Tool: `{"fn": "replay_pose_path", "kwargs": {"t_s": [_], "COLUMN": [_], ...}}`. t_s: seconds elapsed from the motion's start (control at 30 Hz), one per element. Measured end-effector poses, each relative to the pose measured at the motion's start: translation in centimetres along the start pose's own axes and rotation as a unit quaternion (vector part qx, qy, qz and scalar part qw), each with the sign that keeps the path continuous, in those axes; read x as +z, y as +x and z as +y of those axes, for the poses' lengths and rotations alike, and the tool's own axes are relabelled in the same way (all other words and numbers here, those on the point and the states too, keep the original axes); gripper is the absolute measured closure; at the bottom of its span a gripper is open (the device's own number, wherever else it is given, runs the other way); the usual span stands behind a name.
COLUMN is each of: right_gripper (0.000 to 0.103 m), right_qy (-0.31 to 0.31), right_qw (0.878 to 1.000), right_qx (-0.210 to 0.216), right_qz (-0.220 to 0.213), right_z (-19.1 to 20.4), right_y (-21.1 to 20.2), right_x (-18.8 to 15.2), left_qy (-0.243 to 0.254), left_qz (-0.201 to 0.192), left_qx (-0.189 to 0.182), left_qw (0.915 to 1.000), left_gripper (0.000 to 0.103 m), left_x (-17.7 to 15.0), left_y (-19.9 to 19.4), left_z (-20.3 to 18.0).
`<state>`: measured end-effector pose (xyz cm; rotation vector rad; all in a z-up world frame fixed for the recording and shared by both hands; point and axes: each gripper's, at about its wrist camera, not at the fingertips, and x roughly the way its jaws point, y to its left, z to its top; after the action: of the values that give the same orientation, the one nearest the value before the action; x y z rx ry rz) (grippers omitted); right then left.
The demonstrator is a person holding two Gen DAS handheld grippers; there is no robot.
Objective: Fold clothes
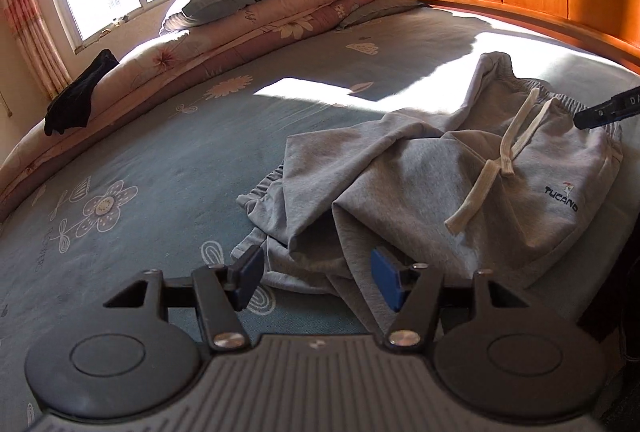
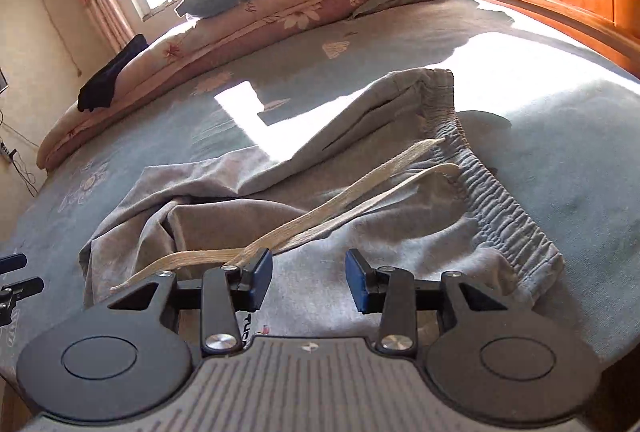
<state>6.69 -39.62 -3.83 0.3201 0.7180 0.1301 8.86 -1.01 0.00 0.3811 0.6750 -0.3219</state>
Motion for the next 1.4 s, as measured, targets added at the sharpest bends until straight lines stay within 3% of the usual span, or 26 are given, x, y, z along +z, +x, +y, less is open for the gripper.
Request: {"fn": "replay_pose_path", "kwargs": {"t_s": [0.07,0.17,0.4,0.63,0.7,0.83,0.93,1.03,1.17,1.27,1.4], "right_gripper": [0.049,0.047,0.047,0.046,0.038,0.030,0.026,0.022,0.017,0.013,0.010], "right_qy": [-0.034,-0.078,-0.140,-0.121,-0.122,-0.127,-0.129,-0.138,-0.153,-0.161,-0.169], "right_qw": [0.999,0.996,0.985,0.985,0.986,0.986,0.985,0.984,0.982,0.981,0.980], "right_qx": [0.026,0.037,-0.006,-0.019,-0.014,-0.005,-0.001,-0.002,-0.005,-0.005,-0.005], "right_qz": [0.010,0.028,0.097,0.120,0.116,0.111,0.111,0.110,0.108,0.105,0.102], "right_z": [2.4,5.0,6.8,5.6,5.6,5.8,6.0,6.2,6.7,6.9,7.0], "right_y": [0.6,1.9,5.5,7.3,7.4,7.3,7.3,7.5,7.6,7.7,7.8], "right_x": [0.0,-0.7,-3.5,-4.6,-5.0,-5.4,-5.4,-5.5,-5.8,-6.0,-6.2], "left_qy": [-0.013,-0.034,-0.085,-0.113,-0.126,-0.164,-0.194,-0.209,-0.206,-0.199,-0.192], "left_qz": [0.004,0.011,0.015,0.014,0.011,0.006,0.013,0.038,0.043,0.024,-0.019], "left_qx": [0.003,0.007,-0.031,-0.061,-0.066,-0.092,-0.111,-0.121,-0.114,-0.086,-0.061], "left_qw": [0.9999,0.9994,0.9958,0.9915,0.9898,0.9821,0.9746,0.9697,0.9709,0.9759,0.9793], "left_gripper": [0.034,0.029,0.029,0.029,0.029,0.036,0.048,0.075,0.090,0.100,0.100], "left_x": [-1.0,-2.4,-4.1,-3.4,-2.9,-1.9,-1.6,-2.0,-1.9,-0.8,1.6], "left_y": [-0.4,-1.0,-0.2,3.1,4.4,7.1,9.6,11.9,13.3,13.0,12.0], "left_z": [0.9,2.2,4.4,5.7,6.0,6.6,6.7,6.3,5.7,5.9,7.2]}}
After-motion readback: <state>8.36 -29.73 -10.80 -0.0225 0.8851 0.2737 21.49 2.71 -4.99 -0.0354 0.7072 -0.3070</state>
